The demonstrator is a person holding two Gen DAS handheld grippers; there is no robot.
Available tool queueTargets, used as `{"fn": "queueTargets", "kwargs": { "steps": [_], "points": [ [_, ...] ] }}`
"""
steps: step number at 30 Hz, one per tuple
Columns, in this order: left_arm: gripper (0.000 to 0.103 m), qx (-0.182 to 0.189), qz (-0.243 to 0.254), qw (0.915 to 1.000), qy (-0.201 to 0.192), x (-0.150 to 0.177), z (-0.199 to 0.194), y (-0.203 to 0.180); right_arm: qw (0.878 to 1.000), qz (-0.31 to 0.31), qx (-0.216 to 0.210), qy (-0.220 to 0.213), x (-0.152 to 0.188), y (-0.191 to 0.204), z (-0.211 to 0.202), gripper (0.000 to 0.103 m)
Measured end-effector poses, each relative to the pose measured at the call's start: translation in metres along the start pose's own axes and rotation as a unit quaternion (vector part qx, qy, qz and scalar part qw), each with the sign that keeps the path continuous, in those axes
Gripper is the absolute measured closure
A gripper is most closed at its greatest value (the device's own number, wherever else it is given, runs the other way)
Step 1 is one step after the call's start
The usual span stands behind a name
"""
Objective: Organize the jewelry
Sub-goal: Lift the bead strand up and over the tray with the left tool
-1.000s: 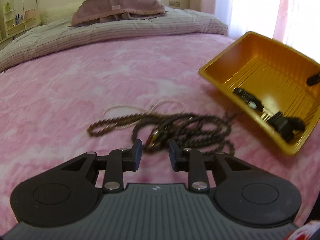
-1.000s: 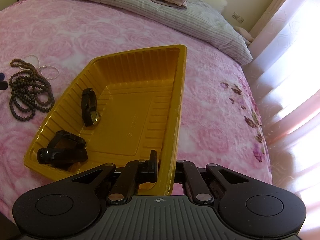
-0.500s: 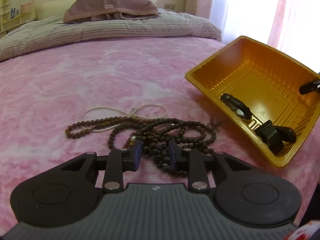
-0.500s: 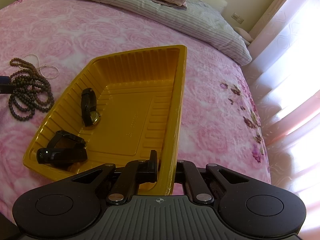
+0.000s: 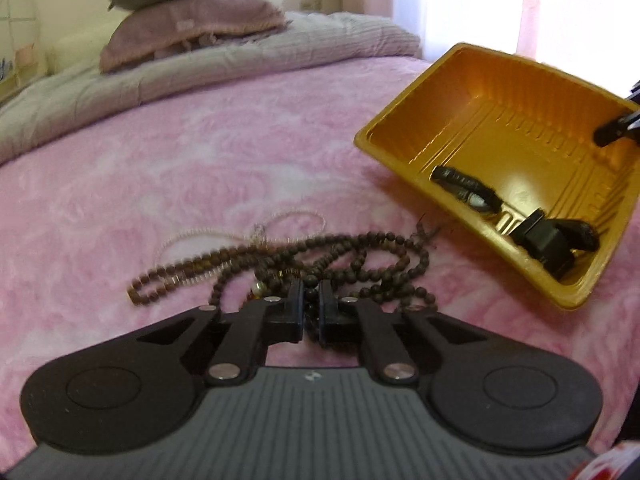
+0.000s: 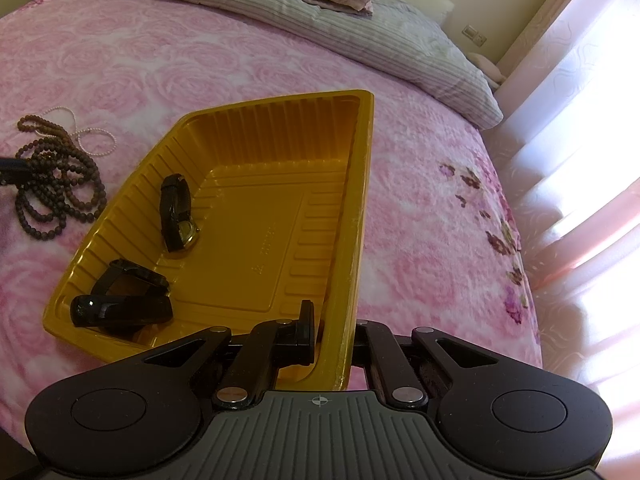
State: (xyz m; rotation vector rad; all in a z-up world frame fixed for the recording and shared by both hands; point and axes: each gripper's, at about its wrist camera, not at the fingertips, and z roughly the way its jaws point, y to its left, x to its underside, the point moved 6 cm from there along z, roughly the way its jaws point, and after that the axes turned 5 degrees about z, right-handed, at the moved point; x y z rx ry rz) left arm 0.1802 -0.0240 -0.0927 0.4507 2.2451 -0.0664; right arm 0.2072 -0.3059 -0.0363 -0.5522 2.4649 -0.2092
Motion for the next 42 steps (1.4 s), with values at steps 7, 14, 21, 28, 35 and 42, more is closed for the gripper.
{"fn": "queueTargets", "kwargs": {
  "steps": [7,14,21,28,35,42],
  "points": [
    [0.097,0.013,0.028,0.9978,-0.058,-0.055,-0.038,0.024,1.000,-0.001,0.001,-0.004,-0.001,-0.001,0.000,0.097],
    [0.097,0.023,0.052,0.9910,-0.121,-0.119,-0.071,0.044,1.000,-0.001,0.001,-0.007,-0.003,0.001,-0.001,0.097],
    [0.097,0.019,0.070,0.9824,-0.172,-0.169,-0.106,0.044,1.000,-0.002,0.001,-0.009,-0.003,0.002,-0.002,0.097],
    [0.097,0.032,0.087,0.9736,-0.209,-0.206,-0.131,0.029,1.000,-0.004,0.002,-0.011,-0.004,0.003,-0.003,0.097],
    [0.097,0.046,0.107,0.9614,-0.249,-0.247,-0.154,0.012,1.000,-0.007,0.003,-0.012,-0.006,0.004,-0.004,0.097],
    [0.097,0.060,0.115,0.9488,-0.288,-0.289,-0.180,-0.001,1.000,-0.010,0.004,-0.015,-0.007,0.005,-0.005,0.097]
  ]
}}
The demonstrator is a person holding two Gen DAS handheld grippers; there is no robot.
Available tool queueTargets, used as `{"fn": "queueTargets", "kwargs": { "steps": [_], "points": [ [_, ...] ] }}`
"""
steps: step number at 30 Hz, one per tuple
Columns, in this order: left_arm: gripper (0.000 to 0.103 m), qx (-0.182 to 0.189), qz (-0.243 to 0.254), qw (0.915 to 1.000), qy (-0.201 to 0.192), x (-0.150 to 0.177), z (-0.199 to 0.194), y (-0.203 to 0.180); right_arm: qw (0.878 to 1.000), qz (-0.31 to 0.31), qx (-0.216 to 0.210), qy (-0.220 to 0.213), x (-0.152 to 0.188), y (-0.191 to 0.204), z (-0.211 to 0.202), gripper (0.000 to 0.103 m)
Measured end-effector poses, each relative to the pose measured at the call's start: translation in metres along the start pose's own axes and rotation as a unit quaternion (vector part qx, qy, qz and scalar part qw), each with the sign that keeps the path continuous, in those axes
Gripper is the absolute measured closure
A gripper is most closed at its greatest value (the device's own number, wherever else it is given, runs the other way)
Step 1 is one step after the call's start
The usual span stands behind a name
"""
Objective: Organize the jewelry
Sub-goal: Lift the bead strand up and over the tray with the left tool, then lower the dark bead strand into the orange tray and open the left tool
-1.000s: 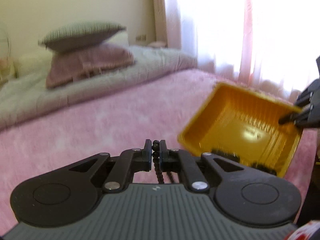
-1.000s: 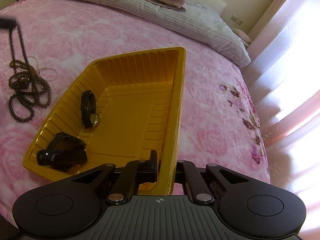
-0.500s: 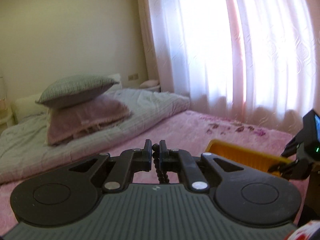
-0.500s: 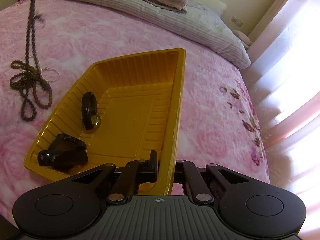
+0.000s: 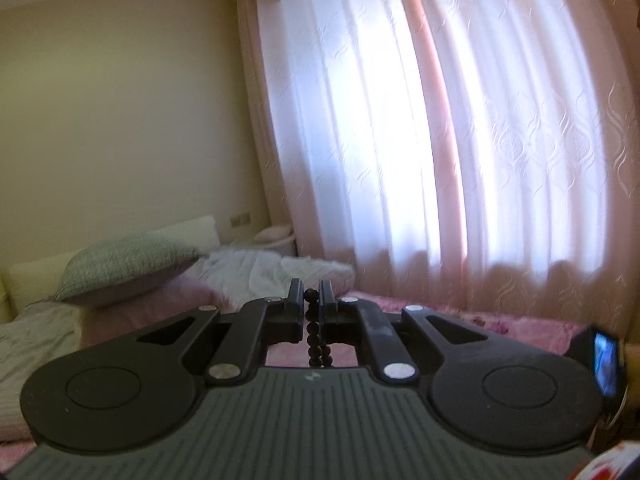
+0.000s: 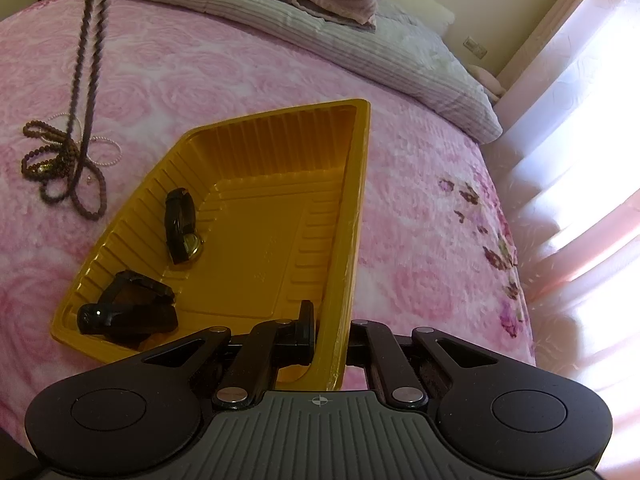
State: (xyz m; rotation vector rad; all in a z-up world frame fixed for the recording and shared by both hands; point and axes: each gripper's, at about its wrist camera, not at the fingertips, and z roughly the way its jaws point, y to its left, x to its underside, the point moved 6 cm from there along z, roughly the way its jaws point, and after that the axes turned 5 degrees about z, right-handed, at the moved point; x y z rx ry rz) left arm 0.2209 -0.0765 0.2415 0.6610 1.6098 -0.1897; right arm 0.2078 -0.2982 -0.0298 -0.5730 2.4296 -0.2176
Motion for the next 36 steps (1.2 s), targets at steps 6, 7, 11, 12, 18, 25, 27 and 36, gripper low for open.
{"fn": "queueTargets", "kwargs": {
  "steps": [6,7,11,12,18,25,27,36],
  "points": [
    [0.097,0.016,-0.003,0.9994,-0.031,-0.034,0.007,-0.010,1.000,-0.001,0.000,-0.001,0.000,0.000,-0.001,0.097],
    [0.097,0.018,-0.004,0.9992,-0.036,-0.039,0.008,-0.013,1.000,-0.001,0.000,-0.002,0.001,0.000,-0.001,0.097],
    [0.097,0.036,-0.009,0.9981,-0.049,-0.053,0.016,-0.025,1.000,-0.001,-0.001,-0.002,0.000,0.000,-0.001,0.097],
    [0.097,0.039,-0.010,0.9979,-0.051,-0.055,0.017,-0.028,1.000,-0.001,-0.001,-0.002,0.000,0.000,-0.001,0.097],
    [0.097,0.068,-0.019,0.9961,-0.052,-0.062,0.030,-0.048,1.000,0.000,-0.001,-0.002,0.000,0.000,0.000,0.097],
    [0.097,0.109,-0.014,0.9937,0.023,-0.004,0.065,-0.075,1.000,0.000,-0.001,-0.002,0.000,0.000,0.000,0.097],
    [0.097,0.120,-0.017,0.9911,0.053,0.020,0.079,-0.083,1.000,0.000,-0.001,-0.002,0.001,0.000,0.000,0.097],
    [0.097,0.156,-0.015,0.9743,0.161,0.105,0.118,-0.113,1.000,0.000,-0.002,-0.001,0.001,0.000,0.000,0.097]
  ]
}}
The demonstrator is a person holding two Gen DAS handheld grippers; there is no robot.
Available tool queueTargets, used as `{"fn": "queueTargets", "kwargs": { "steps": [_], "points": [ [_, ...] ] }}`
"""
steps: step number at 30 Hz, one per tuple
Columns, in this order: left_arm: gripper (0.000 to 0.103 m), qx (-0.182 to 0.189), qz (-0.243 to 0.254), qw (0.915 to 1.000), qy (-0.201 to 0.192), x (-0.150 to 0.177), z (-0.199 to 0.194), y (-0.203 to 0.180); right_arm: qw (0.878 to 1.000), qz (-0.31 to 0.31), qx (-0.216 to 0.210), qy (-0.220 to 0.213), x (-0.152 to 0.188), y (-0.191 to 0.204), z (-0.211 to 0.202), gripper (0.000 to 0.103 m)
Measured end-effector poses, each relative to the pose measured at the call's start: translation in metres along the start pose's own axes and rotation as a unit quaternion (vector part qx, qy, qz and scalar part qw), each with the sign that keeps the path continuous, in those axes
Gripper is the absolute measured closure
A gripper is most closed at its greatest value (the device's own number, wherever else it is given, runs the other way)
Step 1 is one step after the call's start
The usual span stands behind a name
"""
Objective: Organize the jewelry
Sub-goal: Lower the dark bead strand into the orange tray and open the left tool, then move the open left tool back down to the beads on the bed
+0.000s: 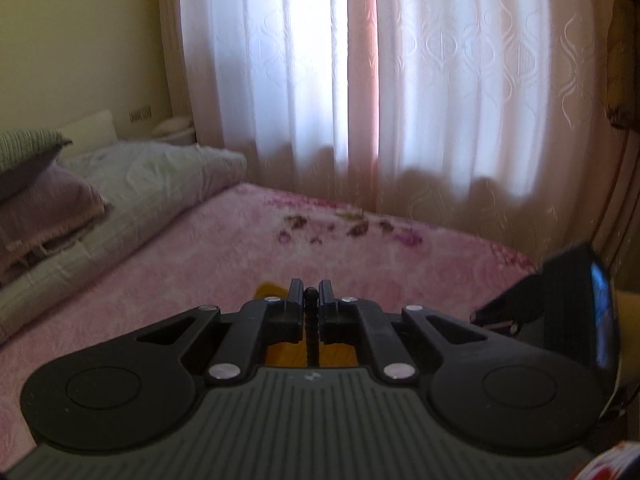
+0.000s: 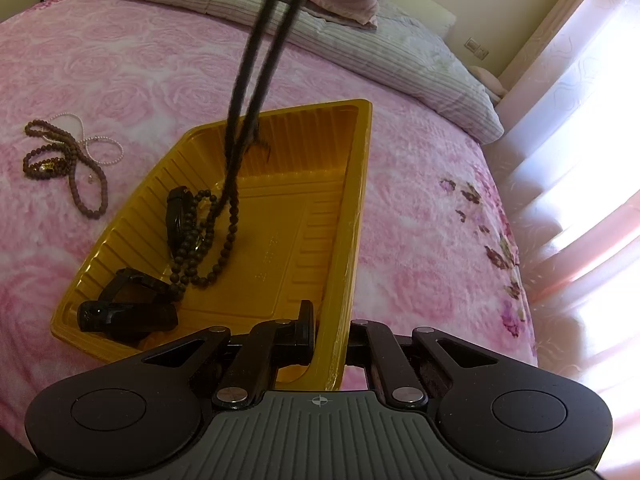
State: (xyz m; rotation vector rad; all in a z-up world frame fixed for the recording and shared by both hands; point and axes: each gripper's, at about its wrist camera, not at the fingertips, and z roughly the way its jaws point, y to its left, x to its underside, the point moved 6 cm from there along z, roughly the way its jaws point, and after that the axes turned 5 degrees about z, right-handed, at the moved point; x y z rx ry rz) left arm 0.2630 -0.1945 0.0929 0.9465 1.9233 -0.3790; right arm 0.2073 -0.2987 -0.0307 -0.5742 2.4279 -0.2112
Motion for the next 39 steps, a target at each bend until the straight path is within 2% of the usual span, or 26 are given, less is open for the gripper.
{"fn": "queueTargets", "kwargs": {
  "steps": [13,25,31,39],
  "points": [
    [0.097,0.013,-0.014,0.9992,0.034,0.015,0.008,0.001,1.000,0.000,0.000,0.001,0.000,0.000,0.001,0.097],
    [0.097,0.037,-0.023,0.9962,0.075,0.050,0.024,-0.011,1.000,0.000,0.000,0.001,0.000,0.000,0.002,0.097],
    [0.096,0.048,-0.031,0.9945,0.087,0.057,0.028,-0.012,1.000,0.000,0.000,0.002,0.001,0.001,0.002,0.097],
    [0.090,0.029,-0.060,0.9945,0.080,0.069,0.013,0.007,1.000,0.000,-0.001,0.003,0.003,0.001,0.002,0.097]
  ]
}}
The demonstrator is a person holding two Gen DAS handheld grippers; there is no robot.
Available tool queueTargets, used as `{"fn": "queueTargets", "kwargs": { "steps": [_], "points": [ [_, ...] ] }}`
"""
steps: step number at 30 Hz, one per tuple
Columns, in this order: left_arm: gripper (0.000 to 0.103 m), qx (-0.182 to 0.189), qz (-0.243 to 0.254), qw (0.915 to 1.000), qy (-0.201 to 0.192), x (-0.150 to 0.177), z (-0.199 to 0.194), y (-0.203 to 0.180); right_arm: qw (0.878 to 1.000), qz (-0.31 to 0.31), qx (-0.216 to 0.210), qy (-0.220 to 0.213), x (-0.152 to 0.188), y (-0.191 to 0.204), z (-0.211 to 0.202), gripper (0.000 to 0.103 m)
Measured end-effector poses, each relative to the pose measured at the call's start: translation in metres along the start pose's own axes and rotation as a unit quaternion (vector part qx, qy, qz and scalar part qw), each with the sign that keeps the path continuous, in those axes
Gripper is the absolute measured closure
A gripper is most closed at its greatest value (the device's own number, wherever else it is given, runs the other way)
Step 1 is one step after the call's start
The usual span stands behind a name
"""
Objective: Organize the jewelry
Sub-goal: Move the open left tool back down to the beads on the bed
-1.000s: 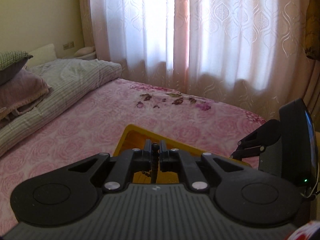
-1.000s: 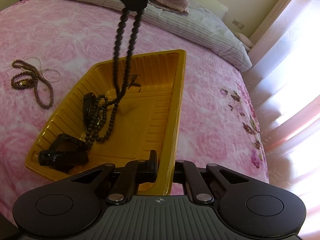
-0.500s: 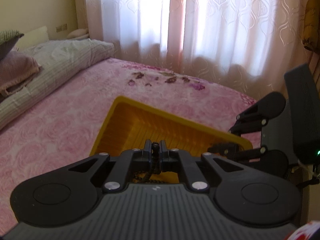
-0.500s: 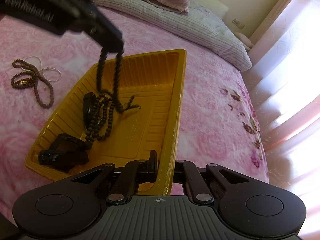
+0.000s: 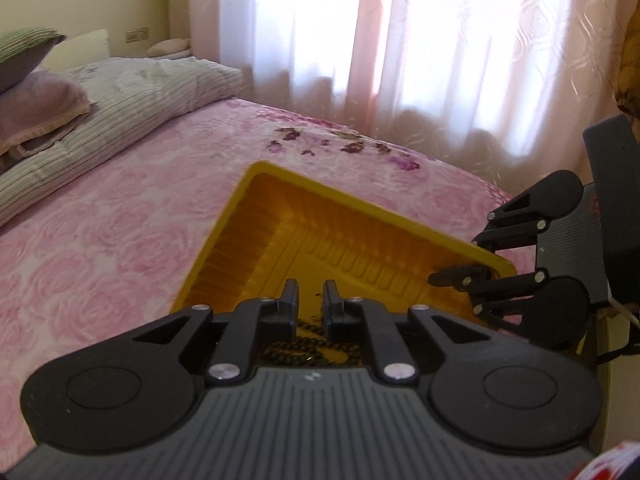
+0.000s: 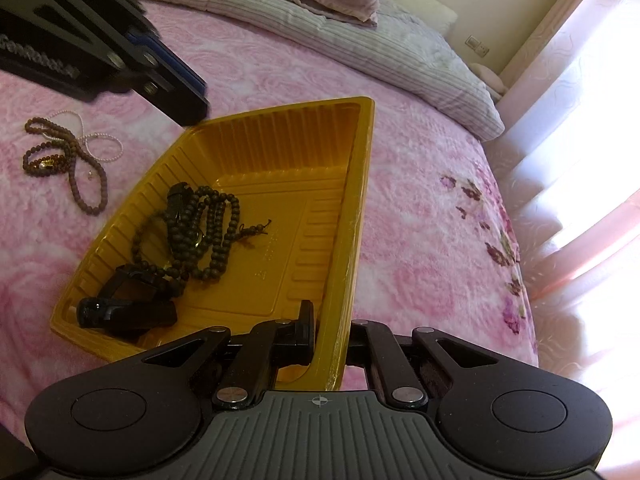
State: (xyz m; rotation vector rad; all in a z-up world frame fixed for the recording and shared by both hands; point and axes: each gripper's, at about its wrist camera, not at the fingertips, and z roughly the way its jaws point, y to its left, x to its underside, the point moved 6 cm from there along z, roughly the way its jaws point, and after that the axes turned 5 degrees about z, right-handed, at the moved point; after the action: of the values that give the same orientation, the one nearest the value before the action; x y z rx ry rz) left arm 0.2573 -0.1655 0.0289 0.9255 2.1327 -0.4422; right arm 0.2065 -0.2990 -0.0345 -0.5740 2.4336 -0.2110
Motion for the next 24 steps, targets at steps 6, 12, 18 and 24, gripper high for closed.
{"fn": "queueTargets", "kwargs": {
  "steps": [6,12,18,24],
  "points": [
    [0.088,-0.060,-0.041,0.9973,-0.013,0.036,-0.034,0.039,1.000,0.002,-0.002,0.001,0.002,-0.001,0.000,0.097],
    [0.087,-0.148,-0.070,0.9865,-0.008,0.088,-0.069,0.073,1.000,0.001,-0.001,0.001,0.002,-0.001,0.000,0.097],
    [0.083,-0.207,-0.122,0.9707,0.000,0.139,-0.096,0.097,1.000,0.001,-0.001,0.002,0.001,-0.002,0.000,0.097],
    [0.082,-0.244,-0.172,0.9543,0.000,0.180,-0.116,0.111,1.000,0.001,-0.001,0.002,0.001,-0.002,0.000,0.097]
  ]
}}
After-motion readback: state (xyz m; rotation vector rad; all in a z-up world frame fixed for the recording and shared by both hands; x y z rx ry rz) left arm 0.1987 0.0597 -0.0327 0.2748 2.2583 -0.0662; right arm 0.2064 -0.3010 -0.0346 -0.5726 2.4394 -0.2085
